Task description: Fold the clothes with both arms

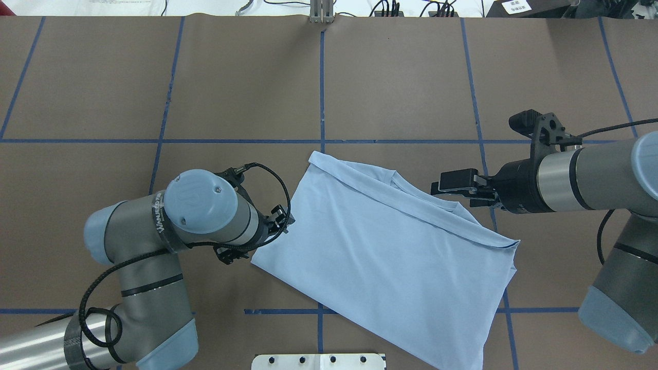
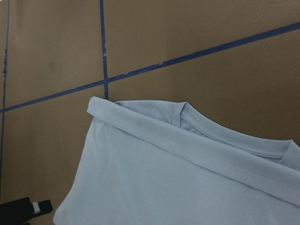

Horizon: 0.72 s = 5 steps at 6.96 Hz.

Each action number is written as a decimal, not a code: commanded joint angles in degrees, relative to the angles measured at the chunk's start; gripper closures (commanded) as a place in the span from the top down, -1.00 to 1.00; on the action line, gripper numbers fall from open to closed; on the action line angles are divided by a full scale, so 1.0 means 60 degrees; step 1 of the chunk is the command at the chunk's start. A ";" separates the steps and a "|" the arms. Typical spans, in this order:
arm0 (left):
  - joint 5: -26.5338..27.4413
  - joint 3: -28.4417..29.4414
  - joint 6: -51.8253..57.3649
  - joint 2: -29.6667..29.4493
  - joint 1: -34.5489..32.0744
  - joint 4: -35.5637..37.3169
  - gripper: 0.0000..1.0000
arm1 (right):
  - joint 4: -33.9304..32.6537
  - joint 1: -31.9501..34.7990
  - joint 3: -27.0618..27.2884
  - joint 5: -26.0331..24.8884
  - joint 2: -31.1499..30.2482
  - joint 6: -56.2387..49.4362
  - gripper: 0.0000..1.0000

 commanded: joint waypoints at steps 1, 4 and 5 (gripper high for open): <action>0.0309 0.0354 -0.0177 0.0038 0.0221 0.0006 0.88 | 0.0000 0.0009 -0.0010 0.0003 0.0017 0.0003 1.00; 0.0310 0.0458 -0.0294 0.0052 0.0279 0.0020 0.58 | 0.0000 0.0009 -0.0054 0.0004 0.0017 0.0003 1.00; 0.0325 0.0530 -0.0308 0.0038 0.0439 0.0020 0.51 | 0.0000 0.0009 -0.0068 0.0004 0.0017 0.0003 1.00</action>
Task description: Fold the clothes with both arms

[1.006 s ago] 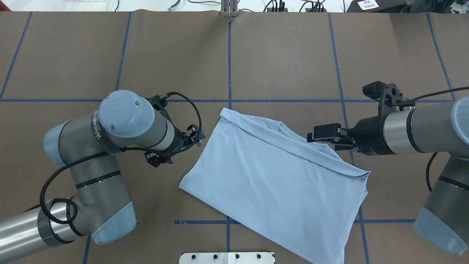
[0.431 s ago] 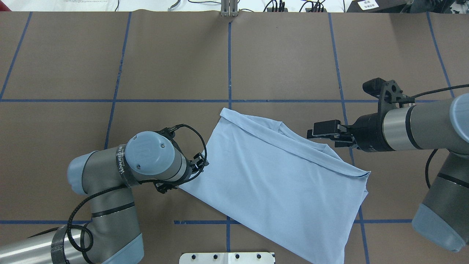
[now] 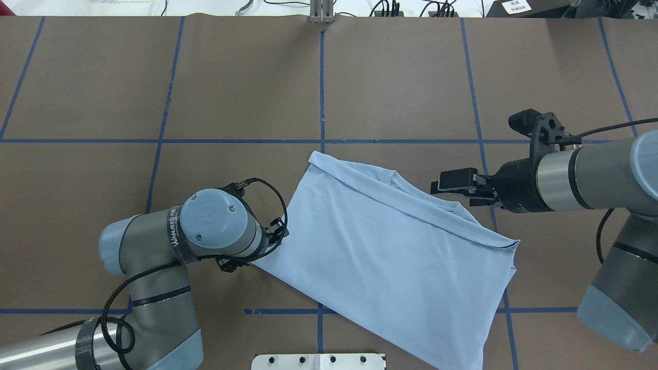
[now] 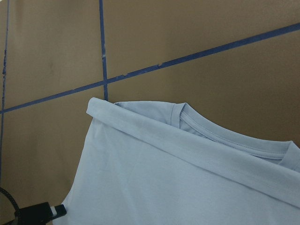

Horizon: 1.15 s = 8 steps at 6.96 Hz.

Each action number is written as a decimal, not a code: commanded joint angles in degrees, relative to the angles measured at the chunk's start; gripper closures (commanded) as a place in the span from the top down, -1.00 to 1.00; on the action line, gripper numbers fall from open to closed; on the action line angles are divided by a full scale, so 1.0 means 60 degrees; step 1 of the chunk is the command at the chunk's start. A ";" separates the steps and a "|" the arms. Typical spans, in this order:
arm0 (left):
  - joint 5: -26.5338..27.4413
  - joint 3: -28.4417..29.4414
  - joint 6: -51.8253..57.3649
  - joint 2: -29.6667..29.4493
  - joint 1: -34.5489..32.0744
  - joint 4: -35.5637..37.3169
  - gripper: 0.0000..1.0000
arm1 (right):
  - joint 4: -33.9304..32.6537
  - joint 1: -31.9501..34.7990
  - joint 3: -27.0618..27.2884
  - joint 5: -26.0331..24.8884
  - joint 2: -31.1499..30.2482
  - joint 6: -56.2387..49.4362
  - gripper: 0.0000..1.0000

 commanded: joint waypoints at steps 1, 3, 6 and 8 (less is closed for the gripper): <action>0.0013 0.0096 -0.0020 -0.0007 0.0159 0.0019 0.46 | 0.0000 0.0000 -0.0027 0.0029 0.0000 0.0000 1.00; -0.0002 0.0111 -0.0020 0.0008 0.0203 0.0034 0.35 | 0.0000 0.0000 -0.0012 0.0044 0.0015 0.0000 1.00; 0.0013 0.0111 -0.0006 0.0081 0.0247 0.0019 -0.43 | 0.0000 0.0000 -0.0027 0.0015 0.0015 0.0000 1.00; 0.0013 0.0082 0.0009 0.0052 0.0262 0.0019 -1.00 | 0.0000 0.0000 -0.0027 0.0015 0.0000 0.0000 1.00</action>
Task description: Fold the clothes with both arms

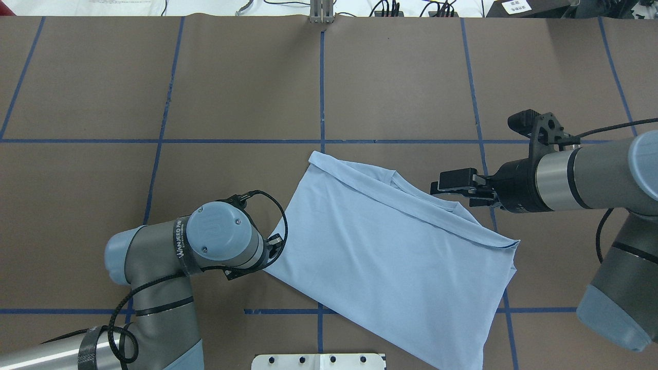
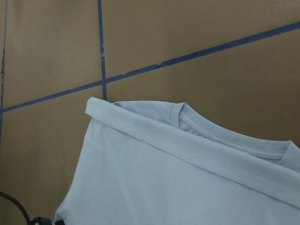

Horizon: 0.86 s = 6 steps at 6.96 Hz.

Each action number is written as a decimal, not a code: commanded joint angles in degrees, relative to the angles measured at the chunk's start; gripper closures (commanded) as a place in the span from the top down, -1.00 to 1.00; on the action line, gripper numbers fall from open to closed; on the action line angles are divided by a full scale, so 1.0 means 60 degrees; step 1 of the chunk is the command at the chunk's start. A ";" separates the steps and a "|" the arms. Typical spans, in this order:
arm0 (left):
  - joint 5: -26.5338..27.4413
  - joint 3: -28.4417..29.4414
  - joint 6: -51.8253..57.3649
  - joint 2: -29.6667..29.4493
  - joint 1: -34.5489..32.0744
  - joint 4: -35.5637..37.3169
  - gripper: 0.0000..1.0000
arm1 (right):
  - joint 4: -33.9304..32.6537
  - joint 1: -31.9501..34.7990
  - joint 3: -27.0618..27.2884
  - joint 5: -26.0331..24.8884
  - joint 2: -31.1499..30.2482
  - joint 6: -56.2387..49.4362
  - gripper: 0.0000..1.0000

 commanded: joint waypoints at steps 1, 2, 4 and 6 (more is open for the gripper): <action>-0.0013 -0.0080 0.0012 -0.0027 -0.0019 0.0013 -1.00 | 0.0000 0.0015 -0.0001 -0.0002 -0.0006 0.0000 1.00; -0.0013 -0.0139 0.0012 -0.0027 -0.0121 0.0013 -1.00 | 0.0000 0.0015 -0.0001 -0.0002 0.0008 0.0000 1.00; -0.0027 -0.0096 0.0129 -0.0027 -0.0486 0.0086 -1.00 | 0.0000 0.0000 -0.0059 -0.0017 0.0008 0.0000 1.00; -0.0027 -0.0037 0.0173 0.0016 -0.0488 0.0101 0.57 | 0.0000 0.0015 -0.0147 -0.0017 0.0023 0.0000 1.00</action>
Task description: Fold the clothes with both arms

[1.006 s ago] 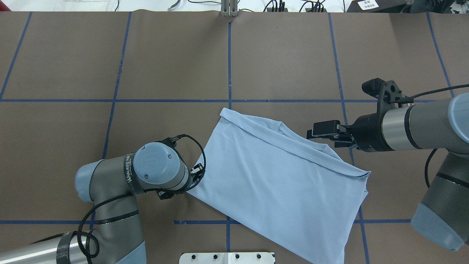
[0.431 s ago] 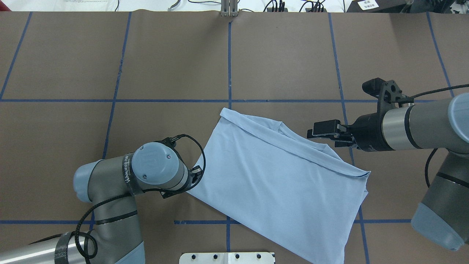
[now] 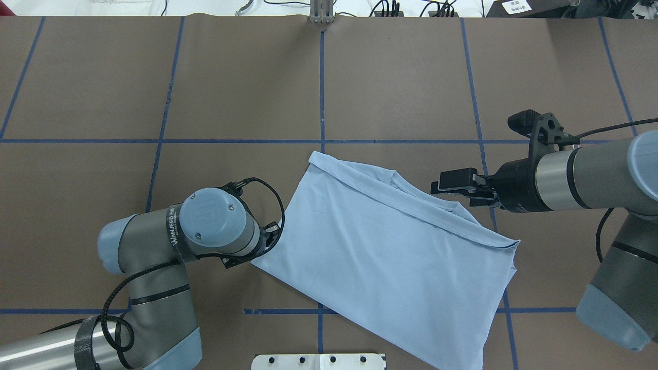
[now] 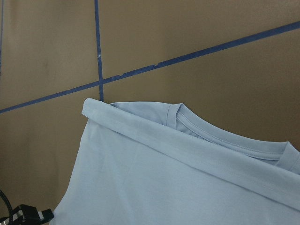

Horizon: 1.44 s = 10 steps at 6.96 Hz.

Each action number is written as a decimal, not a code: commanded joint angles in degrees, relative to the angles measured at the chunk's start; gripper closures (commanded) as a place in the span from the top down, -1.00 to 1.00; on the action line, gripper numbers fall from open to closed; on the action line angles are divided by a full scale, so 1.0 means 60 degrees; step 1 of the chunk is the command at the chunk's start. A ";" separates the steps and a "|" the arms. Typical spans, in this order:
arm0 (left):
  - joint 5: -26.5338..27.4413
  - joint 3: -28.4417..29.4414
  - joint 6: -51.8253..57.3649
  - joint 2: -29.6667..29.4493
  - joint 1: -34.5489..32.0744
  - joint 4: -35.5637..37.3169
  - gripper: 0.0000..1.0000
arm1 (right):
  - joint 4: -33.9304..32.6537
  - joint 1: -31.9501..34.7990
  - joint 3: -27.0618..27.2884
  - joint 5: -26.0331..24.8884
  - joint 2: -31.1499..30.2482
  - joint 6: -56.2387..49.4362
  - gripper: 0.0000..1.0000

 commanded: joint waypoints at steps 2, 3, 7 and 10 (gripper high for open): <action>-0.0044 -0.0096 0.0033 -0.0045 0.0029 0.0344 1.00 | 0.0000 0.0026 -0.0041 0.0056 0.0012 0.0000 1.00; -0.0045 -0.0140 0.0019 -0.0075 0.0058 0.0419 1.00 | 0.0000 0.0026 -0.0041 0.0071 0.0012 0.0000 1.00; -0.0030 0.0196 -0.0069 -0.0060 0.0454 0.0376 1.00 | 0.0000 0.0026 -0.0041 0.0086 0.0012 0.0000 1.00; -0.0030 0.0167 -0.0143 -0.0104 0.0454 0.0390 -0.35 | 0.0000 0.0085 -0.0026 0.0086 0.0012 0.0000 1.00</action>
